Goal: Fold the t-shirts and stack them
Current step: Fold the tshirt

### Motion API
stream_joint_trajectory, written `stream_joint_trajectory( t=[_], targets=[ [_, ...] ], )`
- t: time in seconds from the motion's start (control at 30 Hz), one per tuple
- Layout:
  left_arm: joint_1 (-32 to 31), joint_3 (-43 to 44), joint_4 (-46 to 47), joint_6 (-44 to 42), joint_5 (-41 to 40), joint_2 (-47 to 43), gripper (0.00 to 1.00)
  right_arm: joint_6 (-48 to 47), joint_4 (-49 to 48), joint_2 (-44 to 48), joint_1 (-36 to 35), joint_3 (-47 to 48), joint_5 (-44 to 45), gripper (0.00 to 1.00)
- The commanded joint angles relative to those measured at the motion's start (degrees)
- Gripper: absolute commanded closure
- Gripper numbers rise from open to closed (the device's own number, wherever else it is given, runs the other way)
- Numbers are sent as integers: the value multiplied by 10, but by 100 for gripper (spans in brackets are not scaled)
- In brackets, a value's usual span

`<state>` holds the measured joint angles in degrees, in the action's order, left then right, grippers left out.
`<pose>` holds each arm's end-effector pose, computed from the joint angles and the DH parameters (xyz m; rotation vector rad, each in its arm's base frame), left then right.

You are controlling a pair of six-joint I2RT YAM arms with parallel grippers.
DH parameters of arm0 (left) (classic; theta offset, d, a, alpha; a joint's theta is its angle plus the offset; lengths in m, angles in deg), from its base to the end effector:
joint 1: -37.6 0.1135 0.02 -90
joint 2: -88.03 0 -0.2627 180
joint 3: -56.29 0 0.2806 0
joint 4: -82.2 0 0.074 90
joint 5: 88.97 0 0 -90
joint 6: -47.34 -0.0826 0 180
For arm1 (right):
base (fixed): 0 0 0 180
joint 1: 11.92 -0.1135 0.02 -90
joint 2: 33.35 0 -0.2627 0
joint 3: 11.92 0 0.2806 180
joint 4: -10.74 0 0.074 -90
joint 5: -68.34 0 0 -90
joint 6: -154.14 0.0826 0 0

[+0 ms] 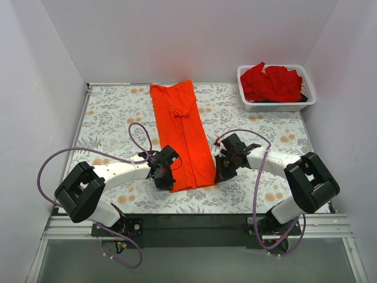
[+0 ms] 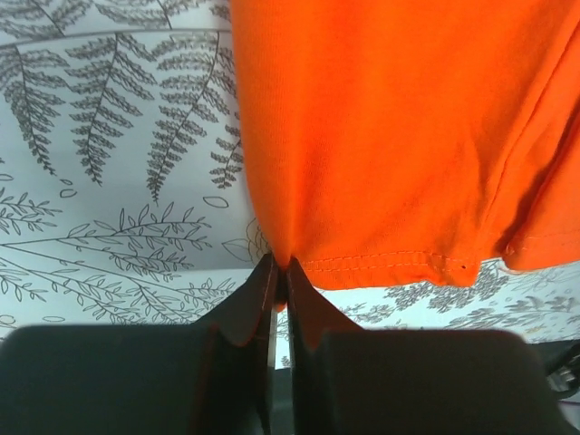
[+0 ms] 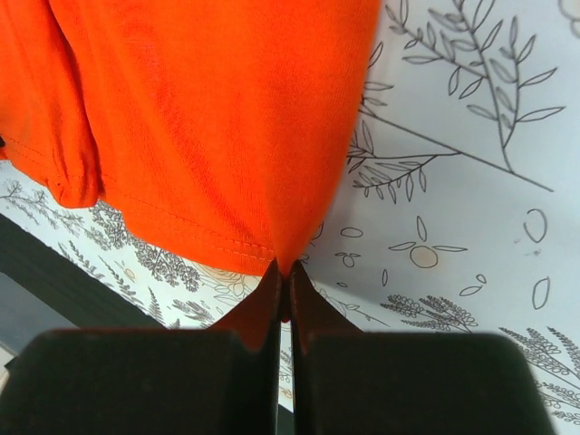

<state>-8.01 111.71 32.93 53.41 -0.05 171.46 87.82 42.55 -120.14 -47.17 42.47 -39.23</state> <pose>0.1915 -0.1934 0.0900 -1.2967 2.7444 -0.3102 0.2377 0.1985 0.0879 -0.3831 2.7926 0.6963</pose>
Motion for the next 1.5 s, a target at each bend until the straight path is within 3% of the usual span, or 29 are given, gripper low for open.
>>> stream_joint_trajectory(
  t=[0.0,0.43,0.6,0.83,1.03,1.2,1.47],
  targets=[
    [-13,-7,-43,7,-2,-19,100,-19,21,10,-2,-14,-22,99],
    [-41,-54,-103,54,43,-160,100,-60,120,64,-2,0,-38,99],
    [-26,-6,-83,15,19,-130,100,-59,128,48,-1,70,38,99],
    [103,74,-34,-92,-22,-77,100,-80,130,-23,20,221,68,99],
    [165,140,24,-170,-91,-14,100,-104,119,-110,30,341,101,99],
    [187,135,106,-186,-153,22,100,-127,91,-167,41,403,105,99],
    [215,144,167,-182,-172,66,100,-136,37,-221,61,451,90,99]
  ],
)
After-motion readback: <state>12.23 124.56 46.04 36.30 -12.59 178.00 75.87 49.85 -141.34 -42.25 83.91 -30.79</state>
